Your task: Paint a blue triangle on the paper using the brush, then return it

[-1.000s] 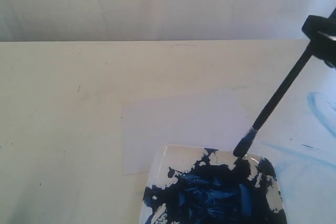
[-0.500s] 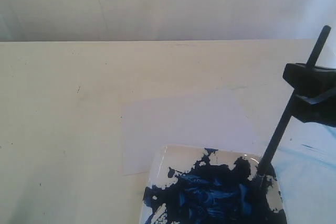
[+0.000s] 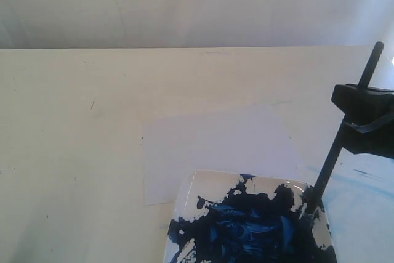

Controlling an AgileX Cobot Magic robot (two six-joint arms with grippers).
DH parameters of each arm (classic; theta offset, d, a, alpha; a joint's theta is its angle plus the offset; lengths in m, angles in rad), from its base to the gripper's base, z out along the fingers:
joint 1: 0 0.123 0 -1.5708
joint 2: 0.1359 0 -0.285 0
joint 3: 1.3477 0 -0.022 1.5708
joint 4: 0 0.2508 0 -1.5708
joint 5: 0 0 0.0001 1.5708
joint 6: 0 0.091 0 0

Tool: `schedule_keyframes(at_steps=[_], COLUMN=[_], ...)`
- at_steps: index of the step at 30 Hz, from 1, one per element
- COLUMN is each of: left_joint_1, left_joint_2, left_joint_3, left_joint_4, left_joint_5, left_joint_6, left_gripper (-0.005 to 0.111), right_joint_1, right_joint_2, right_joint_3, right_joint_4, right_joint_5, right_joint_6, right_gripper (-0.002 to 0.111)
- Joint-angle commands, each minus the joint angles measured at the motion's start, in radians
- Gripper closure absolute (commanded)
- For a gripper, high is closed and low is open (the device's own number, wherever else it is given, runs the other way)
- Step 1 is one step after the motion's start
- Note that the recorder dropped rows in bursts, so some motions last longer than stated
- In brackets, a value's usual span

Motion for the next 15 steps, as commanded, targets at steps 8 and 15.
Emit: schedule_keyframes(at_steps=[8, 15], left_joint_1=[-0.007, -0.007], left_joint_2=[-0.004, -0.004], left_joint_3=[0.003, 0.003], left_joint_4=[-0.006, -0.006], left_joint_5=[-0.004, -0.004], left_joint_6=[-0.001, -0.001], left_gripper=[0.107, 0.107], right_joint_1=[0.002, 0.002], right_joint_2=[-0.005, 0.013], right_joint_3=[-0.007, 0.004], right_joint_4=[-0.011, -0.011], right_joint_5=[0.034, 0.046], right_joint_6=[0.025, 0.025], right_gripper=[0.108, 0.108])
